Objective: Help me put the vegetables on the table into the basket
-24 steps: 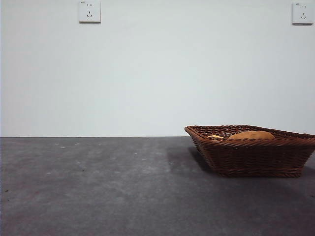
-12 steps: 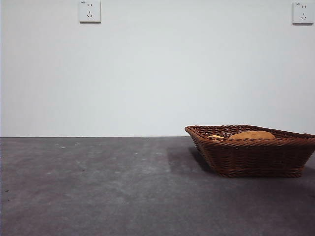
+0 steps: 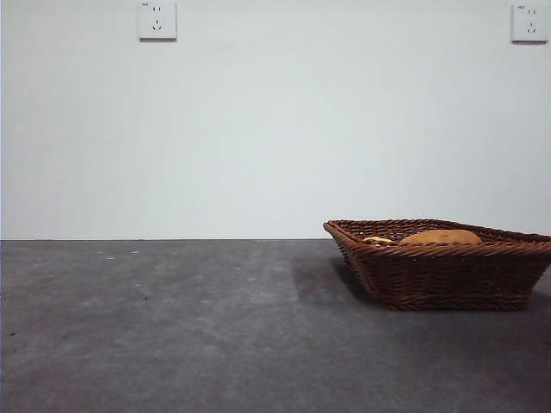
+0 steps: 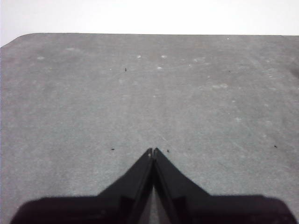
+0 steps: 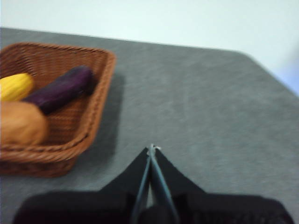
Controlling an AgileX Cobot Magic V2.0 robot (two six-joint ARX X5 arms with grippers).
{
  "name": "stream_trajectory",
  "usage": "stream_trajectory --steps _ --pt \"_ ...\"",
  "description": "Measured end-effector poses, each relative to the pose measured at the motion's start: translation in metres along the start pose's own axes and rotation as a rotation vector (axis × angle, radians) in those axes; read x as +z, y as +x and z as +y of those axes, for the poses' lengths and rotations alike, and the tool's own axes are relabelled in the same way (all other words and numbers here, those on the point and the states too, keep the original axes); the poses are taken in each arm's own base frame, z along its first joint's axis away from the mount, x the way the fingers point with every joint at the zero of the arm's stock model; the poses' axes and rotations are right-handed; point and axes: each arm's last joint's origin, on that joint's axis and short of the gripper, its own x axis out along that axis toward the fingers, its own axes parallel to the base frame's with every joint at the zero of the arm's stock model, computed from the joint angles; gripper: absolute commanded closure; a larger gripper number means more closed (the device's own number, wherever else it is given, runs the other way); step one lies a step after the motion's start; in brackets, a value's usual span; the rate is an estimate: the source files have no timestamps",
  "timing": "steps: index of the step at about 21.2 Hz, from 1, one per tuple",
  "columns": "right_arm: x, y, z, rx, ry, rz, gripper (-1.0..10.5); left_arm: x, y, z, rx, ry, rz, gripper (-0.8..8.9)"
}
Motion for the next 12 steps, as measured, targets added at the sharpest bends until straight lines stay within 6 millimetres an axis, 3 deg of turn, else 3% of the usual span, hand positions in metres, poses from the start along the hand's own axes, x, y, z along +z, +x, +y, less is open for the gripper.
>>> stream_trajectory --steps 12 --pt "0.0003 -0.0002 0.0027 0.026 0.04 -0.002 9.5 -0.0001 0.0 0.0 0.0 0.0 0.001 8.15"
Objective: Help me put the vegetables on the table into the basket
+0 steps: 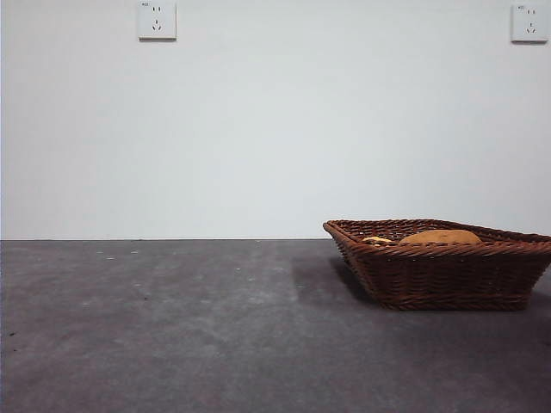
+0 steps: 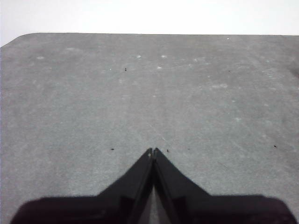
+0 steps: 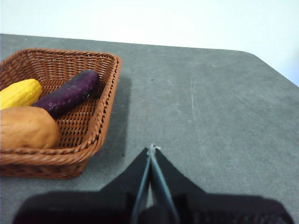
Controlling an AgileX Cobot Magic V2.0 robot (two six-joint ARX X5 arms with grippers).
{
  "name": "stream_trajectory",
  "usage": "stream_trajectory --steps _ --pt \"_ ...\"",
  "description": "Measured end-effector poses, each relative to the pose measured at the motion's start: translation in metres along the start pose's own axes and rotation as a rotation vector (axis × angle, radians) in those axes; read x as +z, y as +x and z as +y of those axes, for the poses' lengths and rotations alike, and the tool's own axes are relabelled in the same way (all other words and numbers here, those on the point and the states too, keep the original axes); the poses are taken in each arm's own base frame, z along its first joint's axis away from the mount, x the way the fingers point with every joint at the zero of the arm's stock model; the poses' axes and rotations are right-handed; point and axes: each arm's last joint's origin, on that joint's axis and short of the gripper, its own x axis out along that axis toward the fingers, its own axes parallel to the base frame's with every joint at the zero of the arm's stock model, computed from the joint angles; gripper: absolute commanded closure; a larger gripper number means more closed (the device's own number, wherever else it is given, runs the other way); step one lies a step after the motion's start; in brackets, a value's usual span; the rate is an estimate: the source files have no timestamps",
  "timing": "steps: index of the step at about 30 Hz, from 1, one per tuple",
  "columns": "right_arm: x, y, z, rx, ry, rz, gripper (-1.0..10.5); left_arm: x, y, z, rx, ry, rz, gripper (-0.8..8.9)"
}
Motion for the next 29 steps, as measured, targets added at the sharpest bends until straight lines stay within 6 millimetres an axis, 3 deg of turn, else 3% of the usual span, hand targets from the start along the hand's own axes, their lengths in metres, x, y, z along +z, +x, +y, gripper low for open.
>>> stream_trajectory --steps 29 --pt "0.0 -0.0004 -0.0001 0.0 0.019 0.01 9.5 0.0 0.0 0.0 0.0 0.0 0.0 8.15"
